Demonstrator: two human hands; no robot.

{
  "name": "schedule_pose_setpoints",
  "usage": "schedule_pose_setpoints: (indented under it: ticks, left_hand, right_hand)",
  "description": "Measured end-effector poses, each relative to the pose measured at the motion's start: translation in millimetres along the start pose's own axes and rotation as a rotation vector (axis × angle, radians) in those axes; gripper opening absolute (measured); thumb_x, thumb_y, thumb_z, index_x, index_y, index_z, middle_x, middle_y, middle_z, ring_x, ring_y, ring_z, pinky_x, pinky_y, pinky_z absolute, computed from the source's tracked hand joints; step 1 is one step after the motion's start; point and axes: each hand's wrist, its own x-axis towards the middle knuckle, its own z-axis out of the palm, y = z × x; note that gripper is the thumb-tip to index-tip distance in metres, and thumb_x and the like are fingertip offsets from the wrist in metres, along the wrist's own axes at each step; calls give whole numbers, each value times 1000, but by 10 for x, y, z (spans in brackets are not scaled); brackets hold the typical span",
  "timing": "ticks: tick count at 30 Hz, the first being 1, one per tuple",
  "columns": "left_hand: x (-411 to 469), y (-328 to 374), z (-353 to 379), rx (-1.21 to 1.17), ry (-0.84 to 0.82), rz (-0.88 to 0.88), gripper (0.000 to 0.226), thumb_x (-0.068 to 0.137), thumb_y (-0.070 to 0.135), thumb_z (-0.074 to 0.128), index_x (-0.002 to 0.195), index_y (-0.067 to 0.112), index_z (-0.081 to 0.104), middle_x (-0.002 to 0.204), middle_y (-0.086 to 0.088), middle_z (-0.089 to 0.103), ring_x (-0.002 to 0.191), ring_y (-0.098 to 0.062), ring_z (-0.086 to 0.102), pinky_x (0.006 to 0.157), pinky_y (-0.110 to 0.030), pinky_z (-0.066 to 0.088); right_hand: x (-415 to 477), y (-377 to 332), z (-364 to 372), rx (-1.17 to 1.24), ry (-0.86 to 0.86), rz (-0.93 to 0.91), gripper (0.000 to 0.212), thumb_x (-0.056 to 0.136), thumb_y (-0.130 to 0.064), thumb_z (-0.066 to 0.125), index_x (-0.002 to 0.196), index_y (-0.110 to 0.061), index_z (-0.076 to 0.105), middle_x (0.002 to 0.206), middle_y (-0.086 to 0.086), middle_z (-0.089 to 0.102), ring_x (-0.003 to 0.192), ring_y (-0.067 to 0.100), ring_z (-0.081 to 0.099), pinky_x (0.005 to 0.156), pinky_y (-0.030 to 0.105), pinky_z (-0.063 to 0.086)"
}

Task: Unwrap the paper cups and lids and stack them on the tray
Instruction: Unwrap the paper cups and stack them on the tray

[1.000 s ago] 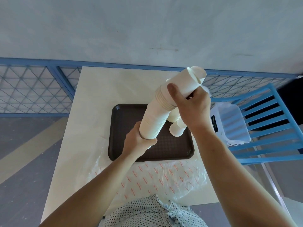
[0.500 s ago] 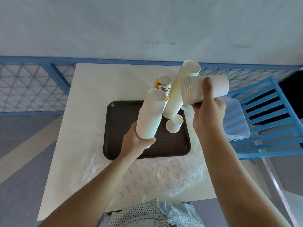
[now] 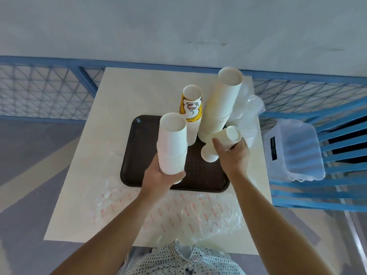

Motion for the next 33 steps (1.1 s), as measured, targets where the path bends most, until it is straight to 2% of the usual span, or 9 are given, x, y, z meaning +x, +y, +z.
schedule_pose_setpoints:
  ticks: [5,11,14,17,20,23,26,29,33]
  left_hand:
    - [-29,-27,54,-1,64,-13,82,70,21,97,138,39,53,118,25,63,116,-6,62,78,-13,56]
    - [-70,-95,109,-9,77,-14,83,70,24,97,139,38,53,121,23,64,120,-10,63,87,-27,61]
    - [-81,-94,123,25,76,-10,79,71,25,96,136,38,53,118,24,63,118,-13,63,87,-24,61]
    - [-73,-77,125,40,70,-3,77,71,22,96,135,35,54,113,27,63,115,-3,62,82,-18,60]
    - [-48,-16,135,23,51,-10,79,71,21,96,136,36,53,112,31,62,112,5,61,76,-10,55]
    - [-24,68,148,17,15,-31,79,71,27,95,135,41,52,114,25,65,110,-3,65,76,-13,56]
    - [-25,152,176,4,-44,-33,76,69,33,93,133,44,54,116,18,69,109,-6,68,83,-24,58]
    - [-34,252,214,-16,-101,8,73,70,30,93,131,47,56,117,18,71,110,-3,68,85,-26,60]
    - [-14,350,183,30,-143,44,75,69,35,94,131,44,54,117,18,69,110,-2,66,86,-21,57]
  right_hand:
    - [-52,242,346,-68,-127,-63,72,77,-47,88,132,-13,57,123,1,58,111,20,56,90,35,50]
    - [-78,459,580,-151,-116,-139,75,73,-40,93,132,-13,55,124,5,56,112,24,54,90,48,57]
    - [-55,439,579,-179,-149,-143,86,72,-39,93,141,-16,47,128,6,53,116,25,51,93,49,55]
    - [-123,396,456,-217,-210,-151,99,68,-37,96,147,-15,40,135,9,48,122,30,49,99,50,51]
    - [-292,226,159,-106,-120,-133,76,79,-27,87,143,-16,47,129,4,50,112,26,54,94,46,55]
    - [-520,-222,-166,78,13,-253,44,90,-16,73,132,-14,59,113,-2,56,91,10,56,78,26,53]
    - [-634,-776,-392,187,-139,-437,44,90,-35,65,132,-20,58,113,-6,58,91,12,59,74,18,47]
    - [-582,-1192,-487,77,-367,-554,57,87,-56,65,131,-20,58,112,-7,56,92,5,57,73,11,42]
    - [-457,-1377,-475,-64,-335,-598,64,77,-65,71,117,-17,60,101,-8,56,84,6,58,72,23,52]
